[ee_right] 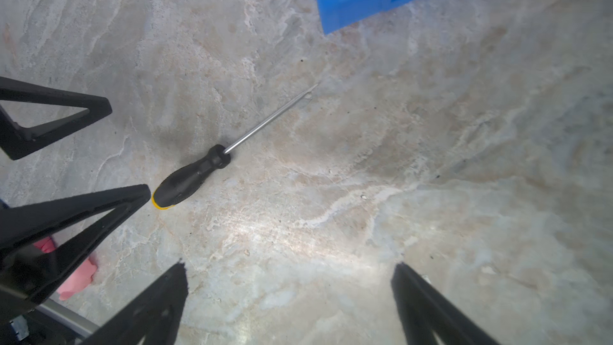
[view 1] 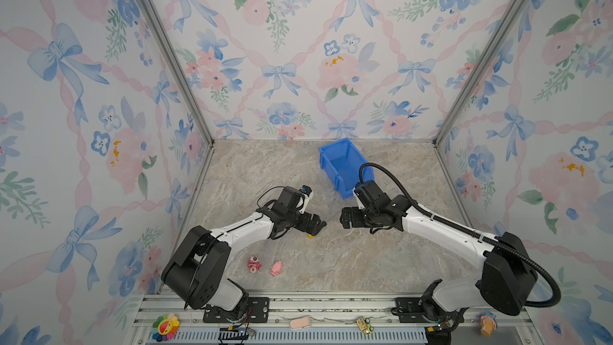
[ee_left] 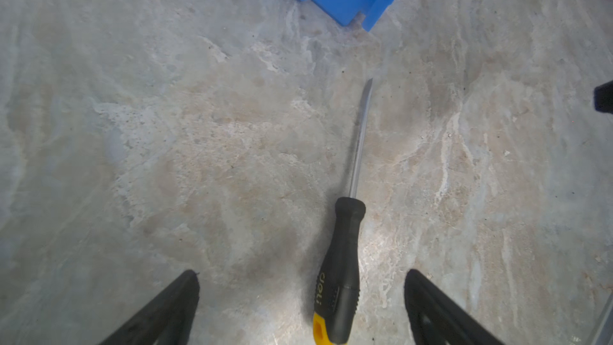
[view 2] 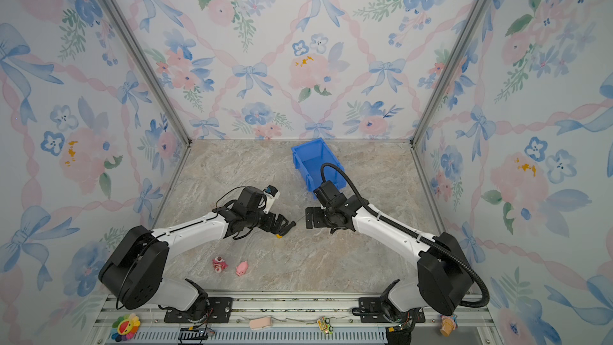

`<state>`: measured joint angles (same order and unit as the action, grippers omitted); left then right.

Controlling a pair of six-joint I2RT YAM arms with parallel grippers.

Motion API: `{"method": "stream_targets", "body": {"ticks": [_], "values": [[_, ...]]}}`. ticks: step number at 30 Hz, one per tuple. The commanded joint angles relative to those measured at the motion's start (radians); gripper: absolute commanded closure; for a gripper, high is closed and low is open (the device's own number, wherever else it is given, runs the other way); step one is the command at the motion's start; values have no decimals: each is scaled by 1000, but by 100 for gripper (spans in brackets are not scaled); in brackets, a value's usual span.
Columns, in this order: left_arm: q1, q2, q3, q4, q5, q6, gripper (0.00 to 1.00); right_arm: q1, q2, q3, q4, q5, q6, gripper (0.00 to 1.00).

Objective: Put the screwdriver in the bin
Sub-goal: Pick up the screwdriver from the center of the table.

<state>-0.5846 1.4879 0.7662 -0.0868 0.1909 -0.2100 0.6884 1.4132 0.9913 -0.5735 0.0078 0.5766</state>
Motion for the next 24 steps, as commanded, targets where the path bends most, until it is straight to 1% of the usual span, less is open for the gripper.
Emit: {"method": "stream_targets", "body": {"ticks": [1, 7, 9, 12, 14, 16, 19, 22, 24], "values": [[-28, 49, 35, -60, -18, 46, 8, -41, -38, -41, -21, 14, 5, 1], [-92, 145, 96, -143, -110, 80, 18, -116, -66, -48, -22, -1, -40, 0], [-106, 159, 91, -144, -144, 79, 24, -135, -68, -51, -20, -7, -47, 0], [-118, 179, 94, -147, -146, 74, 33, -153, -72, -62, -9, -14, -51, 0], [-130, 195, 101, -156, -155, 71, 41, -160, -73, -69, -2, -17, -51, 0], [-141, 211, 111, -168, -176, 65, 52, -166, -72, -76, 6, -20, -51, 0], [-151, 219, 111, -176, -194, 54, 66, -177, -74, -83, 21, -26, -51, 1], [-162, 216, 104, -180, -212, 40, 75, -189, -81, -81, 30, -30, -51, 1], [-167, 210, 97, -180, -222, 31, 87, -197, -89, -80, 38, -35, -55, 1]]}}
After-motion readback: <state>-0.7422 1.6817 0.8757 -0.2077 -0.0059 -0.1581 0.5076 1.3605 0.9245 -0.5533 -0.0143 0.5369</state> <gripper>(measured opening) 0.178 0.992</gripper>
